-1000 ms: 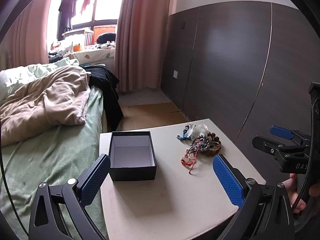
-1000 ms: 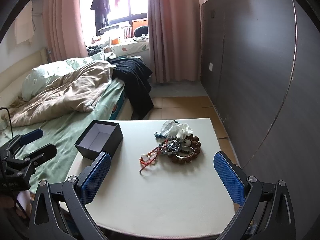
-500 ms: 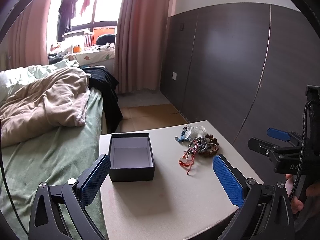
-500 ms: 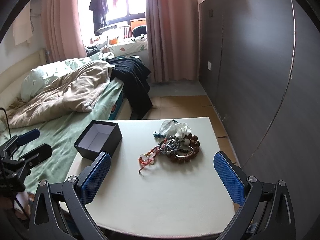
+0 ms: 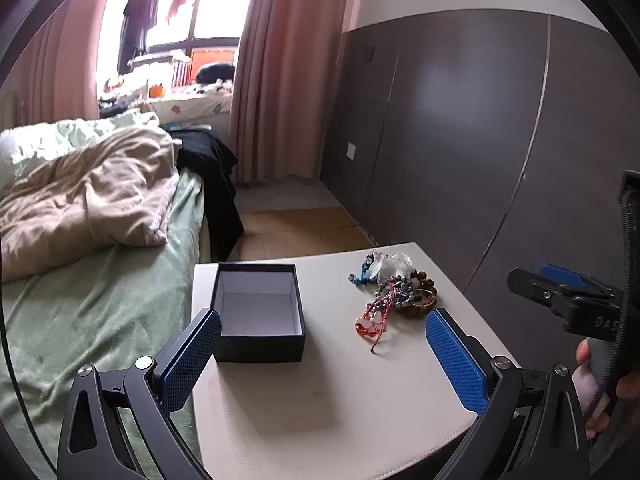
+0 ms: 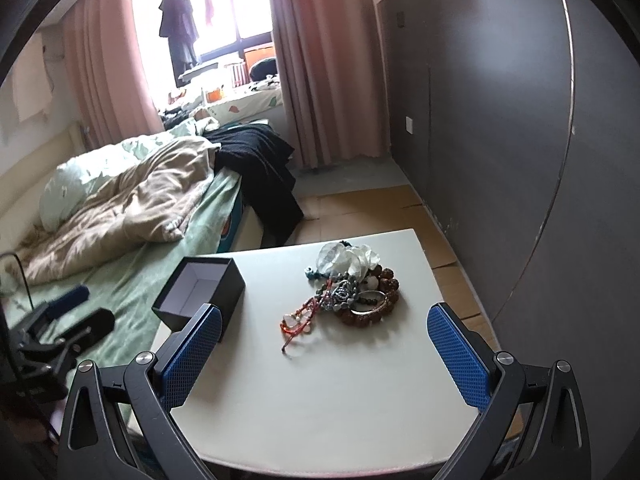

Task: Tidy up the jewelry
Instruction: 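Reach the left gripper to the red string bracelet and close on it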

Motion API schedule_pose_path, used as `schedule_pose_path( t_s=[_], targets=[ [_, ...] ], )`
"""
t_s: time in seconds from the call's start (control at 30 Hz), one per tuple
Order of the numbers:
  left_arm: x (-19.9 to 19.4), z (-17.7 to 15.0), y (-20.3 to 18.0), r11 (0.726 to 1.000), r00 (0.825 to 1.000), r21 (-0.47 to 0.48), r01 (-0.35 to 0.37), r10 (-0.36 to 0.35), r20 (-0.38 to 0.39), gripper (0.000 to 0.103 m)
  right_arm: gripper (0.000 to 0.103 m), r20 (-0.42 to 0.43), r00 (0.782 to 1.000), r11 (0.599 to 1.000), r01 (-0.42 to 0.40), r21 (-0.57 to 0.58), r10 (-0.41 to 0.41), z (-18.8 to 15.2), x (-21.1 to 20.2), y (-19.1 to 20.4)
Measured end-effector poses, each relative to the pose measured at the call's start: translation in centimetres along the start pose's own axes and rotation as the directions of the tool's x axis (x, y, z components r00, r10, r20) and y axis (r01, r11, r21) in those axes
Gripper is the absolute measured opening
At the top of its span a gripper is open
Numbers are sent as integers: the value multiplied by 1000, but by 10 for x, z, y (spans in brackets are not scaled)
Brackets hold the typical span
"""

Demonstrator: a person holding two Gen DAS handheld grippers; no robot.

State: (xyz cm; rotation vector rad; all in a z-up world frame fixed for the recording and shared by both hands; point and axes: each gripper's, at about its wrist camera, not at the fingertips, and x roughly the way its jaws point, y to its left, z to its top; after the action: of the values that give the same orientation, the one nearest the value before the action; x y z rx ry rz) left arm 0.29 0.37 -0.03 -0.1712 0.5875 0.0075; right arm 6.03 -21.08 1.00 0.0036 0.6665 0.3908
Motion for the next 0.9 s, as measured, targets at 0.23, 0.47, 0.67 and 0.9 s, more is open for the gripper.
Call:
schedule_pose_path(
  t_s=[0.23,0.47,0.67,0.9],
  targets=[
    [17,7,-1,997,998,-50,54,-54,14,99,103,-8,1000,992,-10,124,11,6,15,-21],
    [44,10,-8,996,997,-60,72,-73,-26,86,100,-50,998,955,-14,295,30,9,43,-55],
    [74,9,-22,996,993,-36,87,-90,-81,74,95,-90,995,927,0,375,37,9,63,-76],
    [116,-6,-43,994,978,19,103,-98,-182,57,81,-191,976,865,5,501,105,-2,96,-102]
  ],
)
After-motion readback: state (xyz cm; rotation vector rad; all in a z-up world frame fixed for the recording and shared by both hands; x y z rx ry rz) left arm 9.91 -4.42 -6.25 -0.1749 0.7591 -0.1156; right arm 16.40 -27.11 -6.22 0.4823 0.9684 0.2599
